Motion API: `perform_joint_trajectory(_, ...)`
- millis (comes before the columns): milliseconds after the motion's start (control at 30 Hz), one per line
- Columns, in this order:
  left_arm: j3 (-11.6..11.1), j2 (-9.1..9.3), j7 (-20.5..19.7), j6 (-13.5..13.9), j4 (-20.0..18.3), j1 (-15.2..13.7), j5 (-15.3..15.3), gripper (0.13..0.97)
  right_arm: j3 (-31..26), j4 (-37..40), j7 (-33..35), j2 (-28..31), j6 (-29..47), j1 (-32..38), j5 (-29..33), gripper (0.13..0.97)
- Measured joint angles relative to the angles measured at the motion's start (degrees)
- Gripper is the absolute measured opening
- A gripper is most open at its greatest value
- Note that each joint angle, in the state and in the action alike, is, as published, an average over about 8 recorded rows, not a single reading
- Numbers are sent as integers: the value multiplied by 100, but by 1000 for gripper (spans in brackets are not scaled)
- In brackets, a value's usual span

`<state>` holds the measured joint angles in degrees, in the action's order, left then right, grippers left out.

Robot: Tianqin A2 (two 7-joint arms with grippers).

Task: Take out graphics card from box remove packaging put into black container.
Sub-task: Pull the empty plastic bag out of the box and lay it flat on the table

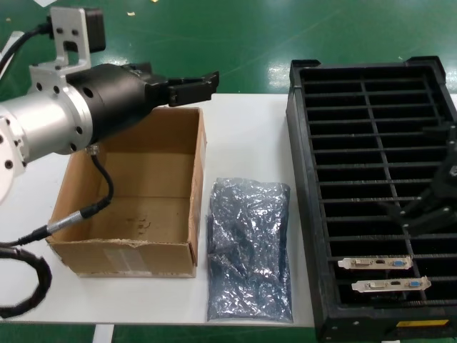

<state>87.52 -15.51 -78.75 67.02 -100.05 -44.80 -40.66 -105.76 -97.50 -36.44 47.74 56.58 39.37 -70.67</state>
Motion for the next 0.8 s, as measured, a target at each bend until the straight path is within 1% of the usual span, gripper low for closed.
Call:
perform_joint_trajectory(200,33,-12,610,-519,69,347,-487,814,109,45,283,-237,-438,-306,-252,966)
perform_joint_trajectory(233,39,-14,718,-610,81,411,-572,814,128,53,333,-281,-515,-362,-296,966)
perform_joint_trajectory(500,86,-34,1618,-1376,175,918,-1286,923,289,119,749,-626,-1162,-807,-666,966)
perform_joint_trajectory(800,139,-55,2627,-2235,282,1493,-2086,965,470,194,1214,-1018,-1884,-1312,-1080,966)
